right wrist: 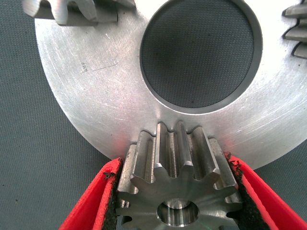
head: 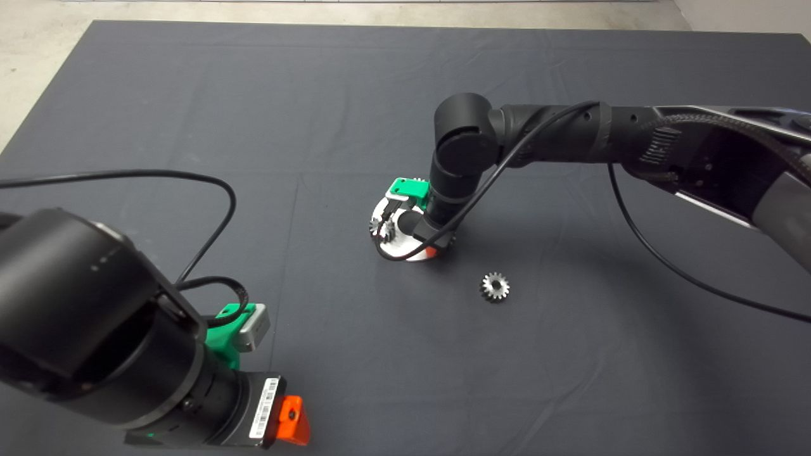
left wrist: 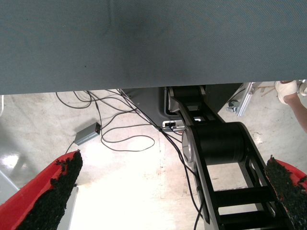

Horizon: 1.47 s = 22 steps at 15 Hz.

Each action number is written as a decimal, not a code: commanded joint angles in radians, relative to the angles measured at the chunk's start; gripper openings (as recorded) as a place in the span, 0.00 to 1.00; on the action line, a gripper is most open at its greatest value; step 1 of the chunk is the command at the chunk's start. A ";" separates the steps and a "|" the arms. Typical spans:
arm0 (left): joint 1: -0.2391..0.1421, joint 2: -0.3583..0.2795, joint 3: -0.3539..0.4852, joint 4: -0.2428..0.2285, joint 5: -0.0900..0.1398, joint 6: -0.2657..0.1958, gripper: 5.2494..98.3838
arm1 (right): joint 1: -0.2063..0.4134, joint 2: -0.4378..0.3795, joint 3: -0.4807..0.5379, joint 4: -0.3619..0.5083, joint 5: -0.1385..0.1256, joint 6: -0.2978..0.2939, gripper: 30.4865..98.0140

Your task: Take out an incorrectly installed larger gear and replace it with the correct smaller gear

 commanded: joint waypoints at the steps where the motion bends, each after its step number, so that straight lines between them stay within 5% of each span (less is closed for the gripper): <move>1: -0.011 0.000 0.019 -0.014 0.001 -0.016 1.00 | 0.042 0.003 0.027 -0.018 -0.111 0.007 0.29; 22: -0.011 0.000 0.019 -0.014 0.001 -0.019 1.00 | 0.176 -0.048 0.053 0.015 -0.111 0.011 0.29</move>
